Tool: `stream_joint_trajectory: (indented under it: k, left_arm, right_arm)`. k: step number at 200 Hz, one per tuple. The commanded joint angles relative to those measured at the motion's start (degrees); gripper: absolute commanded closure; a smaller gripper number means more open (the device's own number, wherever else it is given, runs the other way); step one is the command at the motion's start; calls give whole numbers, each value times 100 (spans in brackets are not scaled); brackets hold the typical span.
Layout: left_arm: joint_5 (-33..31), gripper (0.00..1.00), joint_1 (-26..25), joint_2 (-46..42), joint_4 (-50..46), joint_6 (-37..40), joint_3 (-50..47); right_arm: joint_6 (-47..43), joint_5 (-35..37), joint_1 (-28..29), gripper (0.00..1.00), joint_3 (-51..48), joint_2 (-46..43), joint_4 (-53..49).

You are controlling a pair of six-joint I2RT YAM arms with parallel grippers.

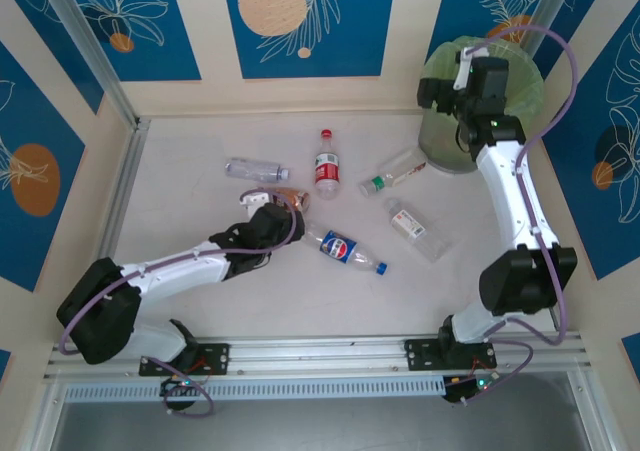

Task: Put the plastic bottles in the bin

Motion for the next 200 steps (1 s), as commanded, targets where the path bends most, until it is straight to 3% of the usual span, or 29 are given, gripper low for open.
stream_joint_trajectory:
  k: [1, 22, 42, 75, 119, 153, 176, 200]
  left_arm:
    - [-794, 0, 80, -331, -992, -1052, 106]
    - [-1003, 0, 88, -667, -972, -951, 10]
    - [-1020, 0, 113, -820, -1032, -708, 61]
    - [-697, 0, 164, -1101, -536, -439, -173]
    - [-288, 0, 402, -1302, -95, -371, -448]
    - [336, 0, 824, -1315, -13, 34, -466]
    - [397, 0, 1080, -1436, -216, -70, -547]
    - [985, 0, 1433, -1465, -197, 54, -603]
  right_arm:
    - [425, -1038, 140, 2, -839, -497, 438]
    - [556, -1563, 340, 2, -1416, -808, 432]
    - [149, -2303, 636, 3, -1860, -919, 359]
    - [-505, -2037, 1486, 3, -2284, -769, -92]
    - [-512, -2024, 2248, 1, -2448, -114, -496]
    - [-1007, -2098, 2854, 1, -2319, 382, -893]
    - [-1470, -2037, 3226, 1, -2037, 813, -1421]
    - [-1678, -1678, 3483, 1, -1742, 1285, -1880]
